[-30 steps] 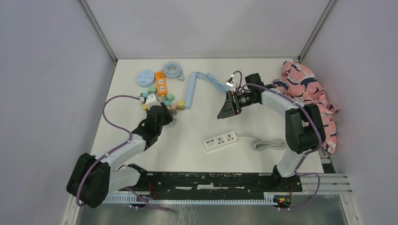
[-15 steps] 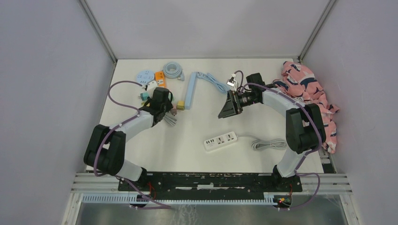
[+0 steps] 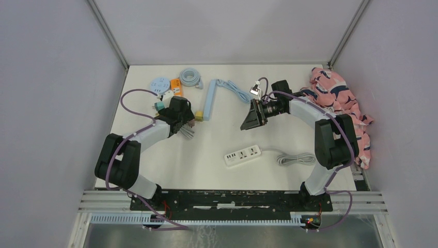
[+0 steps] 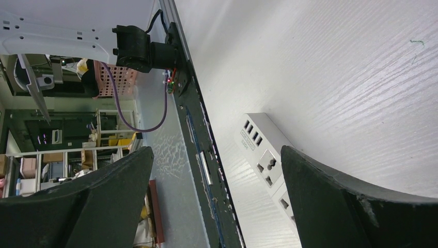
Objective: Pull the plug off the socket
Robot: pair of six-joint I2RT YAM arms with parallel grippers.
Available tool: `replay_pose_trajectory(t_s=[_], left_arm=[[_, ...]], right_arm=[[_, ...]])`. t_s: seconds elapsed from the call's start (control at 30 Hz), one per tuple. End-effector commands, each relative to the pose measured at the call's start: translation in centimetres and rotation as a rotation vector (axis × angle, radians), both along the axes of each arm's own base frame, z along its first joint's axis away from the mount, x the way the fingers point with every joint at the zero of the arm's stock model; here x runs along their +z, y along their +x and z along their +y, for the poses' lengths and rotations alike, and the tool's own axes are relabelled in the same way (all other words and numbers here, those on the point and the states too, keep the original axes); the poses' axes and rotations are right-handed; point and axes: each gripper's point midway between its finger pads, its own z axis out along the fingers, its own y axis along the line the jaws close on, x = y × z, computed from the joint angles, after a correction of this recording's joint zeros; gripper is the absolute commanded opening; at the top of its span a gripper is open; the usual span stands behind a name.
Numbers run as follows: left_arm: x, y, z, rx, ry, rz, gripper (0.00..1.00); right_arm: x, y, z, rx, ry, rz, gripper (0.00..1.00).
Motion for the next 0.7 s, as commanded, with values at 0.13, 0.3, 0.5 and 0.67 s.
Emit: replay_pose_trajectory(t_s=[0.13, 0.3, 0.5, 0.67], left_arm=[[3.7, 1.0, -1.7, -0.036, -0.101, -0.070, 0.97], [4.8, 0.2, -2.4, -0.075, -0.145, -0.077, 0.99], [6.7, -0.7, -3.2, -0.115, -0.210, -0.119, 0.99], [8.6, -1.4, -4.6, -0.188, -0.285, -0.182, 0.99]], right_arm=[[2.5, 0.8, -0.1, 0.017, 0.046, -0.089, 1.00], [2.5, 0.8, -0.1, 0.017, 0.045, -0.091, 1.00], [2.7, 0.7, -0.2, 0.021, 0.048, -0.098, 1.00], [3.0, 0.7, -0.4, 0.024, 0.043, -0.114, 1.00]])
